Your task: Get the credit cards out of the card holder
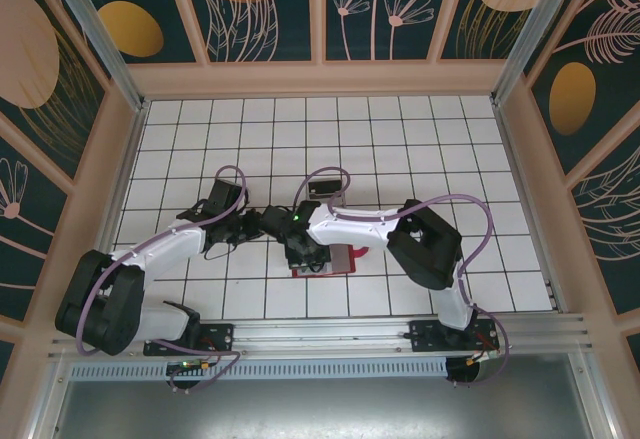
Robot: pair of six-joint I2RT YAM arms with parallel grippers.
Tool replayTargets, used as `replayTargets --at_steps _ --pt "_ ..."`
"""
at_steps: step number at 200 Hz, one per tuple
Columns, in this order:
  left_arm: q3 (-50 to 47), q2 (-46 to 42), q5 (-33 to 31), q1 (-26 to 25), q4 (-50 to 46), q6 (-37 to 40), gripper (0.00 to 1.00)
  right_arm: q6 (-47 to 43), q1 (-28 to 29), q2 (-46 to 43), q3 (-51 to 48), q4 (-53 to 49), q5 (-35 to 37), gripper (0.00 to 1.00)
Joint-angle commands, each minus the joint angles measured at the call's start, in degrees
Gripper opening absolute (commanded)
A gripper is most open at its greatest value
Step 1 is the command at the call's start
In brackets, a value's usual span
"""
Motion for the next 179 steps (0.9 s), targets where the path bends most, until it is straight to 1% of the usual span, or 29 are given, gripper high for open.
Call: replayTargets --at_steps 1,83,130,179 --pt "-0.4 0.8 2.9 0.2 1.9 -0.3 0.25 1.0 -0.6 -3.4 -1.0 -2.9 2.9 0.12" --pt "0.8 2.9 4.6 0.1 2.2 -0.2 0.26 2.2 -1.5 -6.7 -3.2 -7.3 6.3 0.14" --pt "2.8 4.4 4.9 -0.5 0.8 0.9 0.26 3.6 -2.5 -9.6 -5.7 -9.6 8.7 0.19" --pt "5.0 6.1 5.1 -1.6 0.2 1.2 0.26 5.3 -4.4 -13.2 -11.1 -9.8 10.1 0.24"
